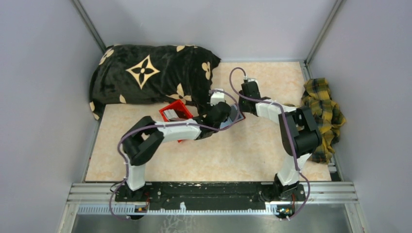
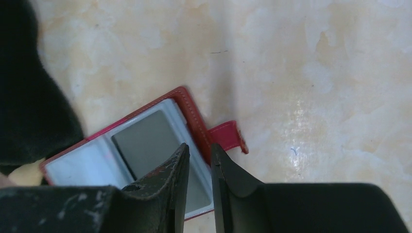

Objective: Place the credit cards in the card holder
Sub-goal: Pick up the credit card from the storage box.

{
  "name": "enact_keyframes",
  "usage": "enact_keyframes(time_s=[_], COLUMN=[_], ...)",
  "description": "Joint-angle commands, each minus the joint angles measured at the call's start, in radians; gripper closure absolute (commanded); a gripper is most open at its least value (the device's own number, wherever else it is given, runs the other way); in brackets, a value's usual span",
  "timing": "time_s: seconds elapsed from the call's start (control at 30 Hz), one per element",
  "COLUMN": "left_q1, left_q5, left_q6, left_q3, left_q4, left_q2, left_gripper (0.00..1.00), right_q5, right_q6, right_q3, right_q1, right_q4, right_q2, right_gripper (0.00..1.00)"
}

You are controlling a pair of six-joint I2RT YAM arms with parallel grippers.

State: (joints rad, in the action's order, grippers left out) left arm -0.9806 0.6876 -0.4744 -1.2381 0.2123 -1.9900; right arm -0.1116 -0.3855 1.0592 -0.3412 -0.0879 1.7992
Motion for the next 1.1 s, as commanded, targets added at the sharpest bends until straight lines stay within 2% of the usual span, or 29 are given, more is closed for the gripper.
enact_keyframes(time_s=[0.0, 0.23, 0.4, 0.47, 0.53, 0.73, 1.07], left_q1=[-0.017, -0.047, -0.049, -0.049, -0.046, -0.044, -0.035], left_q5=[0.068, 0.123, 0.095, 0.076, 0.063, 0.083, 0.183], left_q6=[-0.012, -0.095, -0.218, -0.271, -0.322, -0.463, -0.759], left_q3=[0.076, 0.187, 0.326, 0.387, 0.451, 0.541, 0.653], left_q4=[-0.002, -0.112, -0.158, -0.155, -0.165, -0.262, -0.478], left_q2=[0.175, 0.4, 0.569, 0.632, 0.688, 0.824, 1.001], left_gripper=[0.64, 0.53, 0.39, 0.32, 0.26, 0.19, 0.14], right_q5=[-0.035, -0.072, -0.003, 0.065, 0.12, 0.191, 0.216], right_q6=[0.02, 0.074, 0.141, 0.144, 0.165, 0.174, 0.226], right_q3=[0.004, 0.042, 0.081, 0.125, 0.183, 0.381, 0.827], right_q1=[-0.037, -0.11, -0.193, -0.214, -0.252, -0.34, -0.463], right_q4=[-0.012, -0.052, -0.028, -0.043, -0.058, -0.108, -0.372], right_q2=[-0.128, -0.267, -0.344, -0.331, -0.298, -0.113, 0.238], right_gripper=[0.76, 0.69, 0.55, 0.53, 0.52, 0.52, 0.52])
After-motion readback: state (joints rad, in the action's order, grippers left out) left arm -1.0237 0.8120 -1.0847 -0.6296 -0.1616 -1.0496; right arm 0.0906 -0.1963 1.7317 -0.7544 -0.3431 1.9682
